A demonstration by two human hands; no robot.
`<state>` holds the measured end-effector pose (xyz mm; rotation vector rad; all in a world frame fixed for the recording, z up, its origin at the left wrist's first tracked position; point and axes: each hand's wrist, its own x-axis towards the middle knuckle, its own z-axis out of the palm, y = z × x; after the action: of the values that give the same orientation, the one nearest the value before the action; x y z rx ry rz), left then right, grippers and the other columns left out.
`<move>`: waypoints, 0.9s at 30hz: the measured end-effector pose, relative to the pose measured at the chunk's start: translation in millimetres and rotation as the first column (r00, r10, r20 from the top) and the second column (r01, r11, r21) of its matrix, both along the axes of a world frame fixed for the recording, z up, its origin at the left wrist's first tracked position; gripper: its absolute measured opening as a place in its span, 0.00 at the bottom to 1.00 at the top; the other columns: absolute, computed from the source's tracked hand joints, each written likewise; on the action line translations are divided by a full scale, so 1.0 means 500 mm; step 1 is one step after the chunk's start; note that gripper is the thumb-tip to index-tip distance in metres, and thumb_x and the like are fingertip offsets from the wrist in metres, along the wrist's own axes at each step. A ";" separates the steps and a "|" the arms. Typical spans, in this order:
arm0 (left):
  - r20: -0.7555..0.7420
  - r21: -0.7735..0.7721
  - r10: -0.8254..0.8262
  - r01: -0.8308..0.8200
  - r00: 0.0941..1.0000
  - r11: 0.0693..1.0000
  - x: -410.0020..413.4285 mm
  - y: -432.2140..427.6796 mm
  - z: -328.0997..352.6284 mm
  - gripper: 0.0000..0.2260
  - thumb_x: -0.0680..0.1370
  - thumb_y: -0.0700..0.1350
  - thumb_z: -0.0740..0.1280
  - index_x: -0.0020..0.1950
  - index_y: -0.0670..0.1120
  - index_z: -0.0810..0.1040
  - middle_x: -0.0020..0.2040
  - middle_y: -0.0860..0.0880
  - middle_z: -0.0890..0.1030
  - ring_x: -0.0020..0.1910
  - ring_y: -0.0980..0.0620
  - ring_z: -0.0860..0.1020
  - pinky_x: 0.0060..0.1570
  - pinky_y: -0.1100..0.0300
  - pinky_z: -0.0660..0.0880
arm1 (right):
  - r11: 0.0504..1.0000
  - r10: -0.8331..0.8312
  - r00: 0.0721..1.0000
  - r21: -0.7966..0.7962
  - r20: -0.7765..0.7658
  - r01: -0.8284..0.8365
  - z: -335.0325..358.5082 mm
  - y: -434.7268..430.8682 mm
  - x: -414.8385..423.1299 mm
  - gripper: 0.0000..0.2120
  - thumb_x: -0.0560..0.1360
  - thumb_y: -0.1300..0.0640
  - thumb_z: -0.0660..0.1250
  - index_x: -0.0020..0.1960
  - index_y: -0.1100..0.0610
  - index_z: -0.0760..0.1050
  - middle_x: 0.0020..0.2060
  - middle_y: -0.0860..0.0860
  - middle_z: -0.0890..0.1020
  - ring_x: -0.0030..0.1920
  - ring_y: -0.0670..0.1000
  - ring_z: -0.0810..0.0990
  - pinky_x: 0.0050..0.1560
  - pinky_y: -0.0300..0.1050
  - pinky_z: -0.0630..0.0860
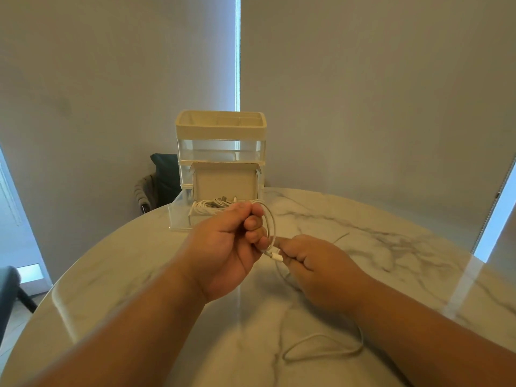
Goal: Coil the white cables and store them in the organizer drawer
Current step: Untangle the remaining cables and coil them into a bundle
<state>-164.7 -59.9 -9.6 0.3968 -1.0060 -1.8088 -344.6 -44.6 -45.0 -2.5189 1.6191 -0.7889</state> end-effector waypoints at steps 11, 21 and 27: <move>-0.023 0.093 0.202 -0.199 0.979 0.975 -0.005 -0.014 -0.013 0.14 0.83 0.42 0.59 0.61 0.36 0.77 0.50 0.40 0.85 0.48 0.48 0.85 0.45 0.58 0.83 | 0.998 0.065 0.991 0.023 -0.119 -0.063 0.003 0.020 0.022 0.08 0.81 0.49 0.57 0.58 0.45 0.71 0.42 0.44 0.73 0.42 0.44 0.72 0.43 0.42 0.70; 0.033 0.147 0.239 -0.241 0.970 0.959 -0.012 -0.013 -0.014 0.11 0.83 0.39 0.59 0.60 0.34 0.76 0.52 0.38 0.84 0.49 0.47 0.85 0.42 0.59 0.83 | 0.994 0.097 0.975 0.071 -0.199 -0.084 0.003 0.034 0.036 0.19 0.83 0.48 0.54 0.73 0.41 0.64 0.53 0.48 0.78 0.53 0.49 0.75 0.54 0.48 0.74; -0.019 0.232 0.222 -0.212 0.975 0.949 -0.009 -0.004 -0.006 0.11 0.83 0.39 0.59 0.58 0.34 0.77 0.45 0.41 0.86 0.40 0.53 0.85 0.36 0.63 0.82 | 0.994 0.045 0.977 0.106 -0.209 -0.023 0.007 0.036 0.035 0.19 0.83 0.50 0.54 0.72 0.38 0.67 0.64 0.41 0.77 0.61 0.45 0.75 0.49 0.35 0.64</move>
<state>-169.2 -61.8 -12.4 0.5829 -0.6947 -1.7289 -326.8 -26.7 -41.7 -2.6245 1.6216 -0.4343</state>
